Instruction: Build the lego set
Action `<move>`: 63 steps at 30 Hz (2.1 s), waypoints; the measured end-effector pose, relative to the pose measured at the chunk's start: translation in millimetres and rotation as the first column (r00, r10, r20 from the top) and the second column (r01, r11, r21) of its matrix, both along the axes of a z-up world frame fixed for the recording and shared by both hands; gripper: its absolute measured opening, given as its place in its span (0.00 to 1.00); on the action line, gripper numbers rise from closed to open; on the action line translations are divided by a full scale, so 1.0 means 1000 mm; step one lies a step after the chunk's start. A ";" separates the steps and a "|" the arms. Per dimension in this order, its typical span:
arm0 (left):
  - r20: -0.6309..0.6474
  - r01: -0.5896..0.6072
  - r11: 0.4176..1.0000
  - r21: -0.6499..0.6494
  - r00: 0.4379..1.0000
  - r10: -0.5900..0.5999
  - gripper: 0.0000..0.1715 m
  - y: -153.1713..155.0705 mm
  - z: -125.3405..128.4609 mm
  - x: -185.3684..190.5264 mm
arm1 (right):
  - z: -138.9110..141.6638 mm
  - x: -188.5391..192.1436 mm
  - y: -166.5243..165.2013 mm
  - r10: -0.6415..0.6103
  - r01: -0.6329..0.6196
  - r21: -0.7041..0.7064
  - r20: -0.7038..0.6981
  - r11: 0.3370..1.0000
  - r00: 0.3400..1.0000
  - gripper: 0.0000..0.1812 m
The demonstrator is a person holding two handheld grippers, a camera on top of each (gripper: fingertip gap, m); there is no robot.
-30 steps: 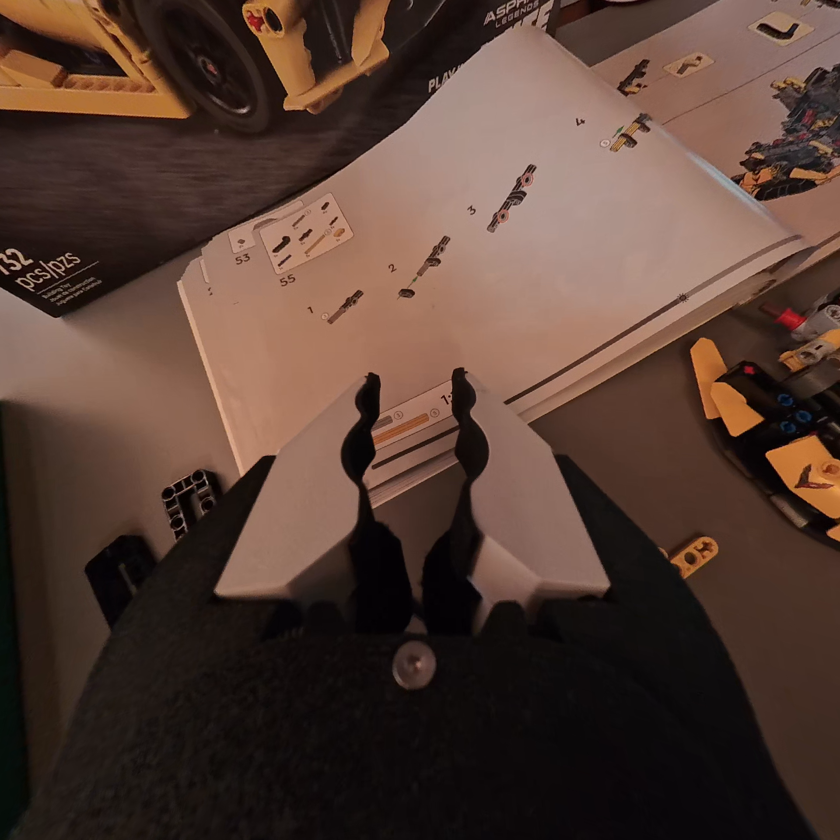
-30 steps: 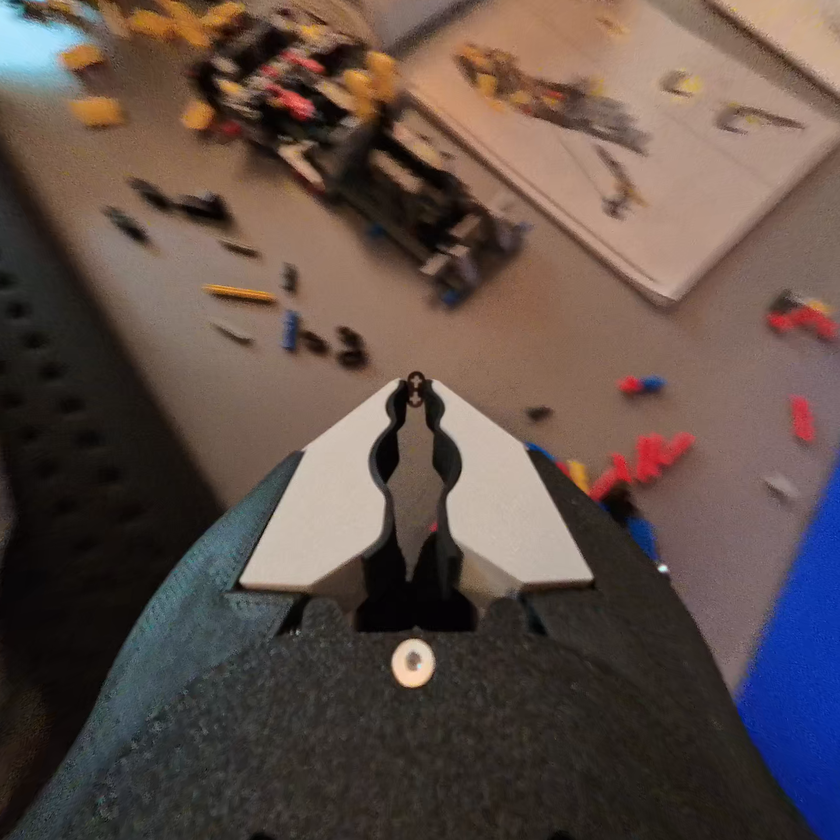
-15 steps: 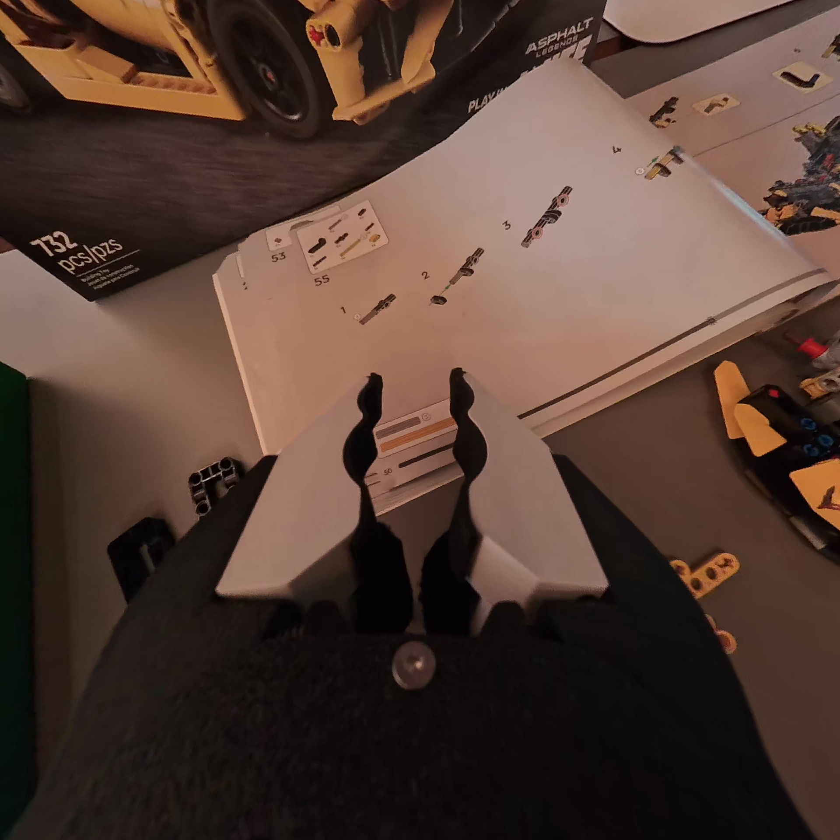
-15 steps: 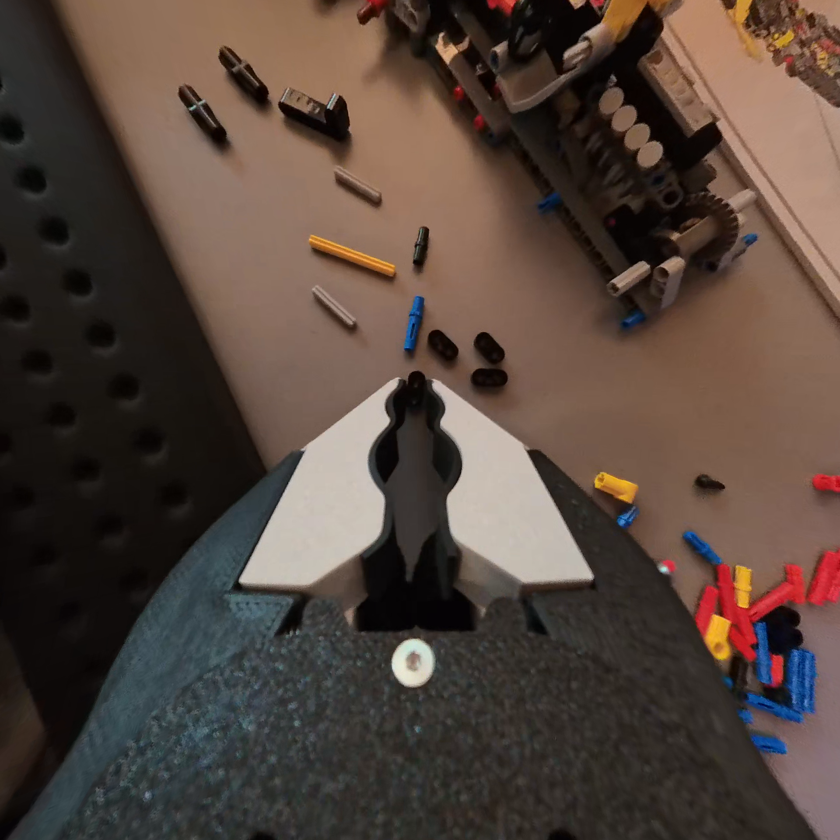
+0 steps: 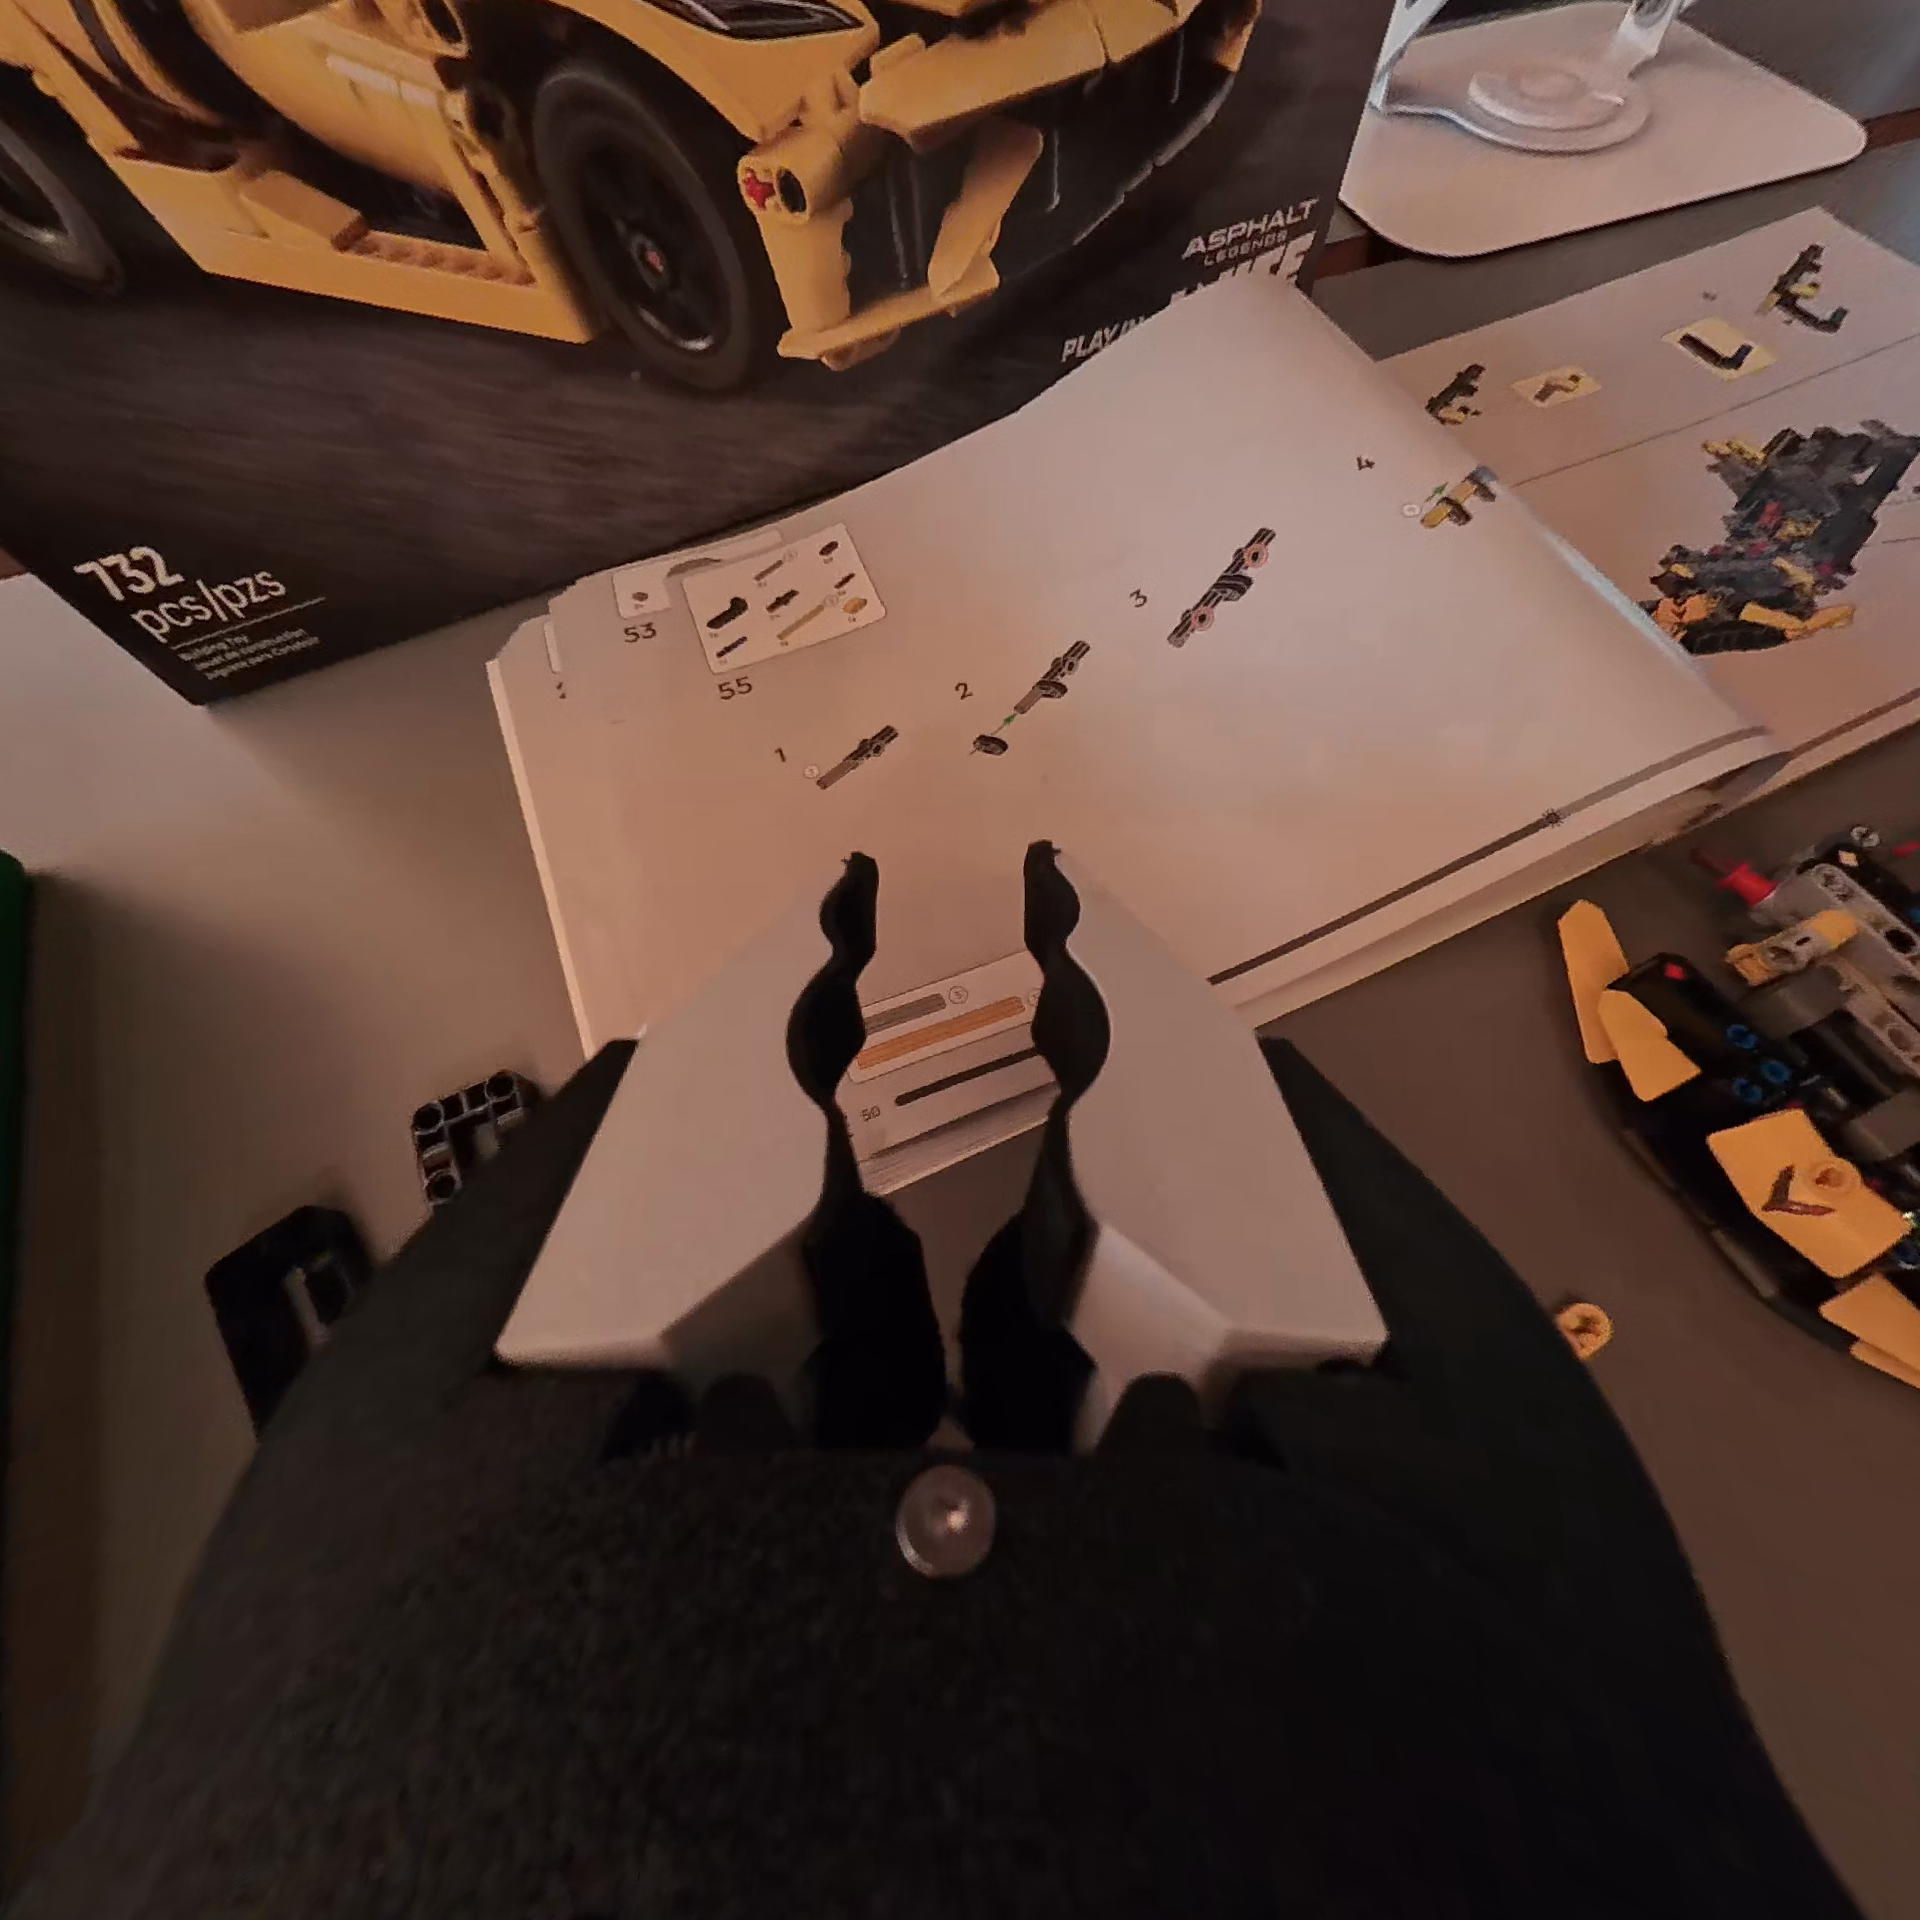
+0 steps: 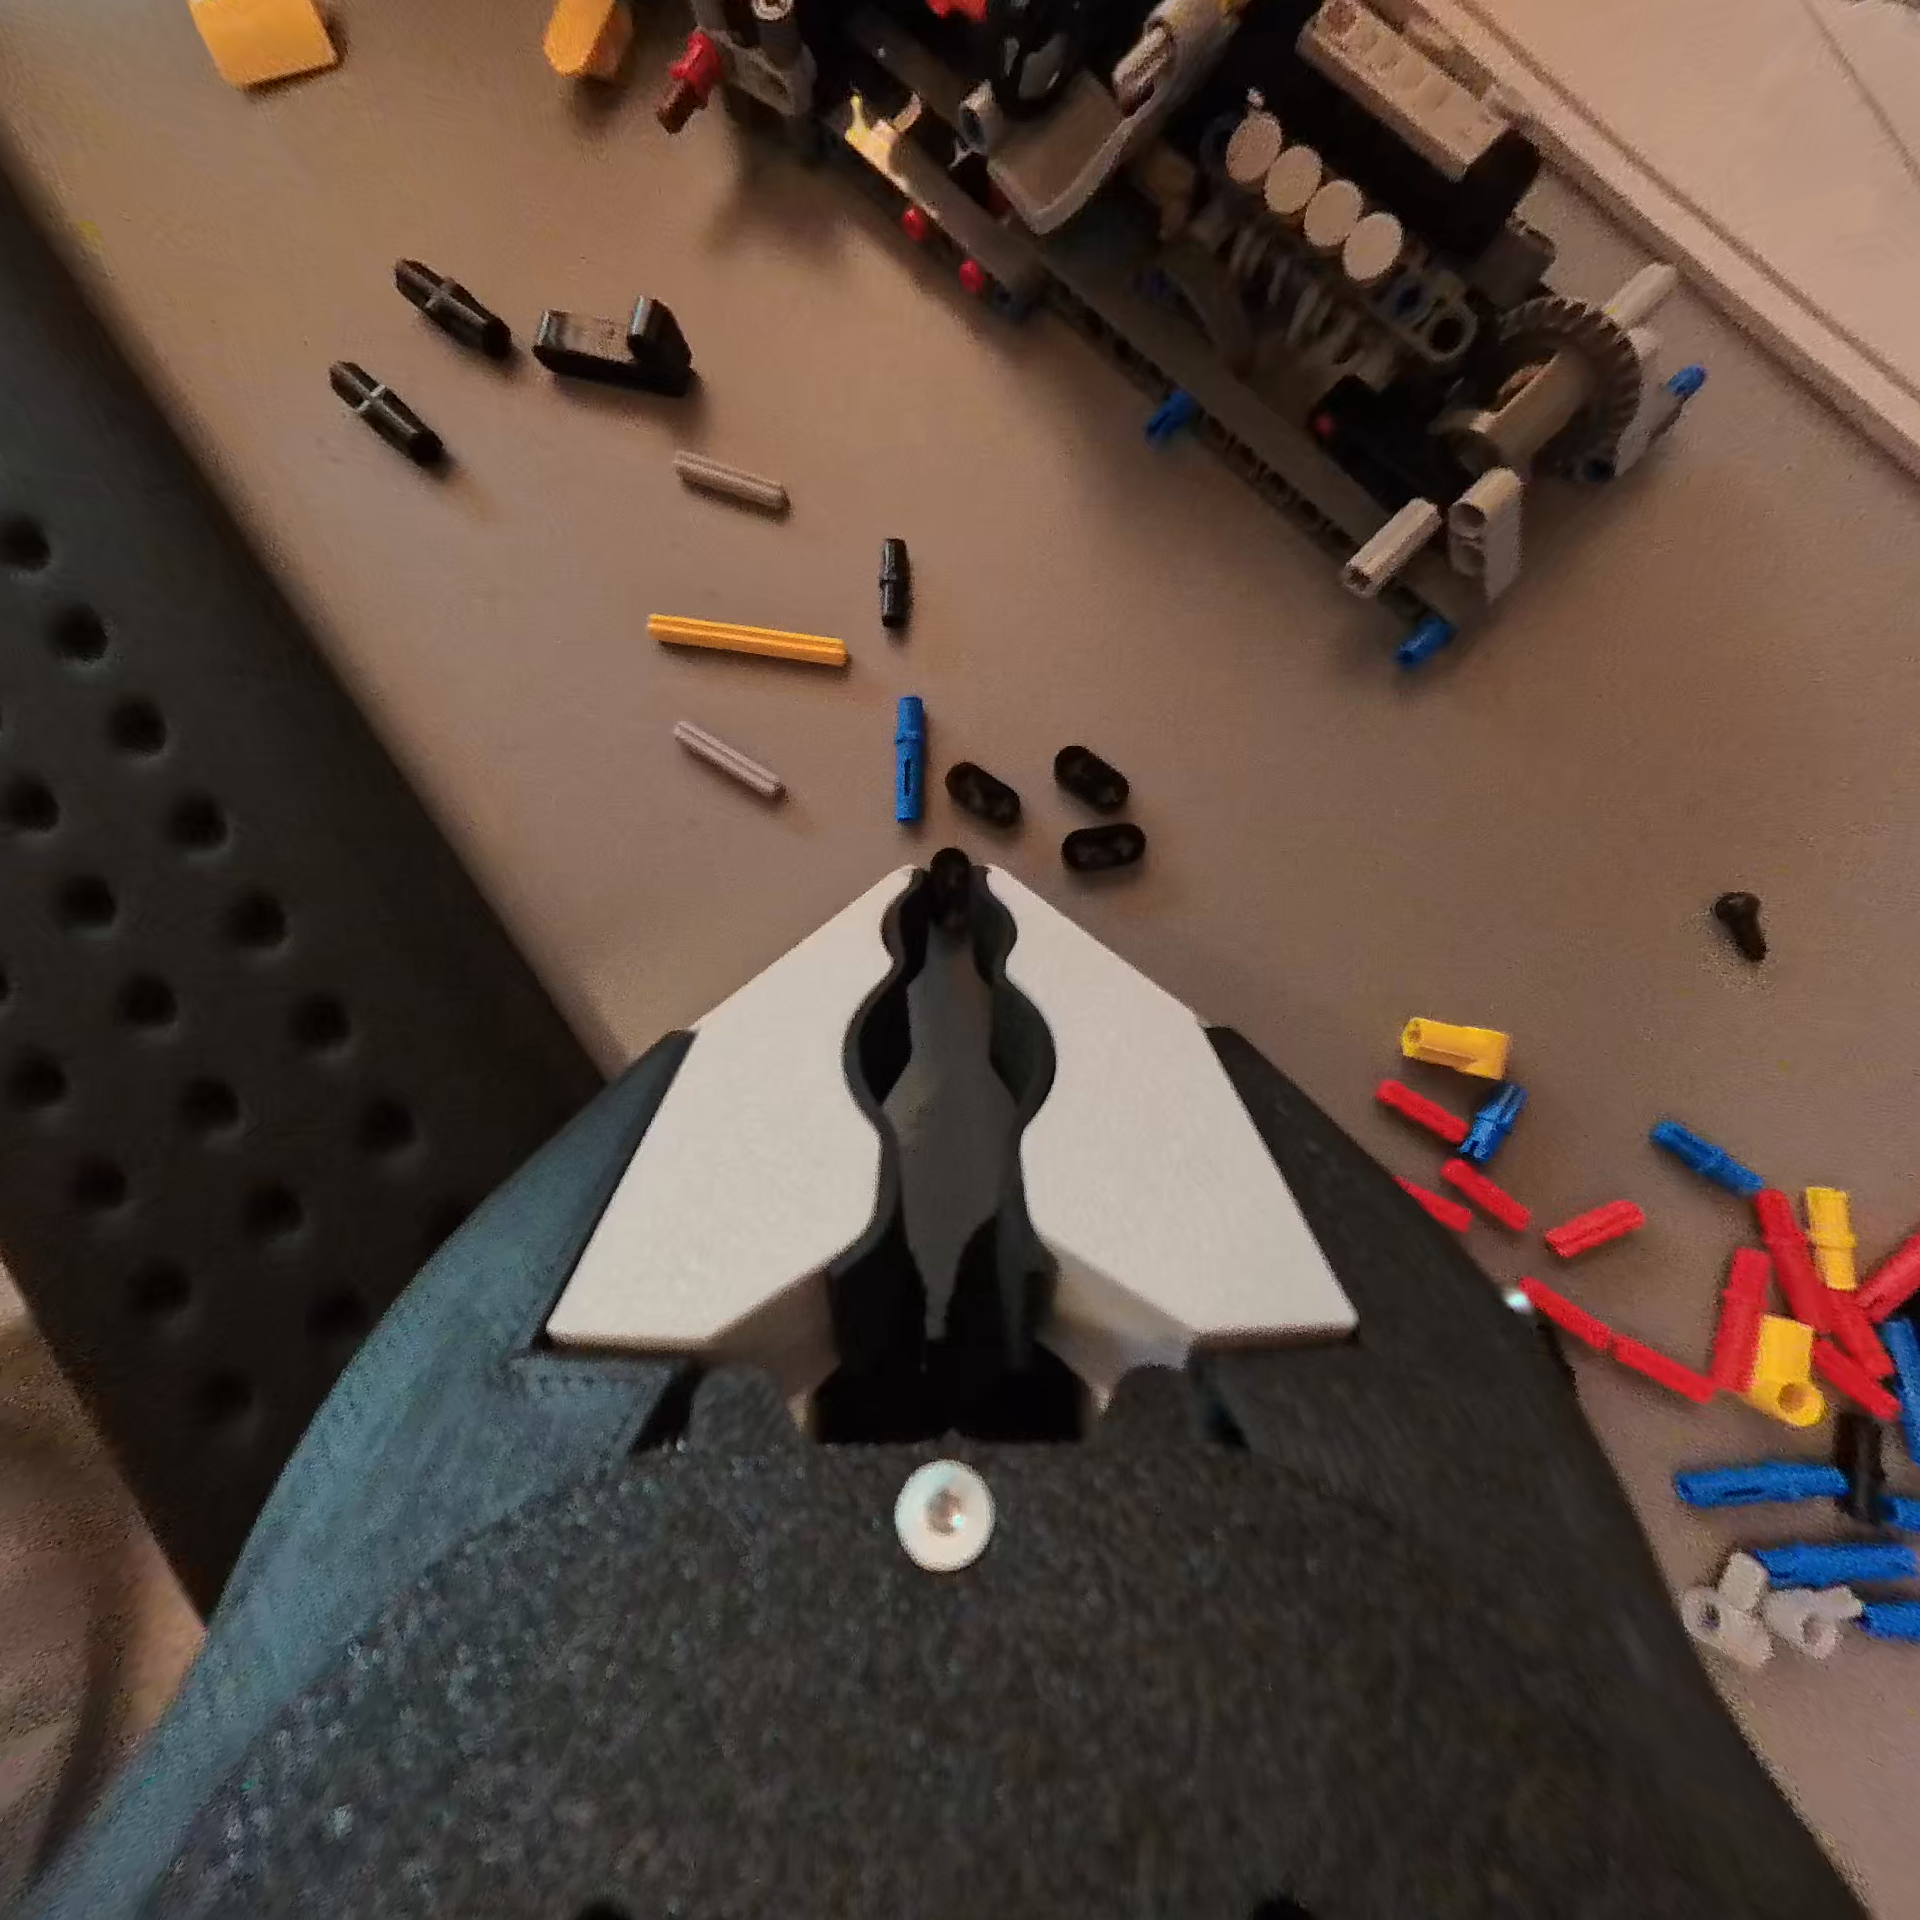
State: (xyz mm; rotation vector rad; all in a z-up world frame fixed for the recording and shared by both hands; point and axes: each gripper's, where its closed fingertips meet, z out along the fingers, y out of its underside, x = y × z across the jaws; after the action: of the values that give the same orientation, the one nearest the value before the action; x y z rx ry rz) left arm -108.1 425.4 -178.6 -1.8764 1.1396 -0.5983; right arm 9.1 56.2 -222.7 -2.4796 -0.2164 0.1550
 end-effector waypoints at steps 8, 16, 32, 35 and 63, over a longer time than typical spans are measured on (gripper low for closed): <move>0.043 -0.023 0.999 0.026 0.999 0.022 0.15 0.005 0.010 -0.005 | 0.044 0.006 0.033 -0.102 0.086 0.306 0.038 0.948 0.994 0.21; 0.005 -0.078 0.996 0.044 0.997 0.078 0.14 0.021 0.001 -0.018 | 0.092 0.022 0.059 -0.205 0.242 0.622 -0.131 0.745 0.970 0.18; -0.005 -0.051 0.998 0.038 0.999 0.052 0.14 0.020 0.000 -0.018 | 0.093 0.013 0.054 -0.153 0.224 0.628 -0.166 0.745 0.974 0.13; 0.029 -0.056 0.998 0.018 0.998 0.055 0.14 0.018 0.005 -0.014 | 0.090 0.015 0.055 -0.154 0.246 0.612 -0.200 0.752 0.968 0.15; -0.088 -0.081 0.969 0.235 0.991 0.104 0.10 0.022 0.019 -0.029 | 0.028 -0.125 0.099 0.566 -0.558 0.125 -0.041 0.820 0.823 0.15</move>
State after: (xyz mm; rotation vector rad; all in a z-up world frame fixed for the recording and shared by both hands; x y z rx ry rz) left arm -136.7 447.8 -160.0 -1.7622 1.1271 -0.3078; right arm -116.3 155.7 -194.9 -2.2253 -0.9039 0.4725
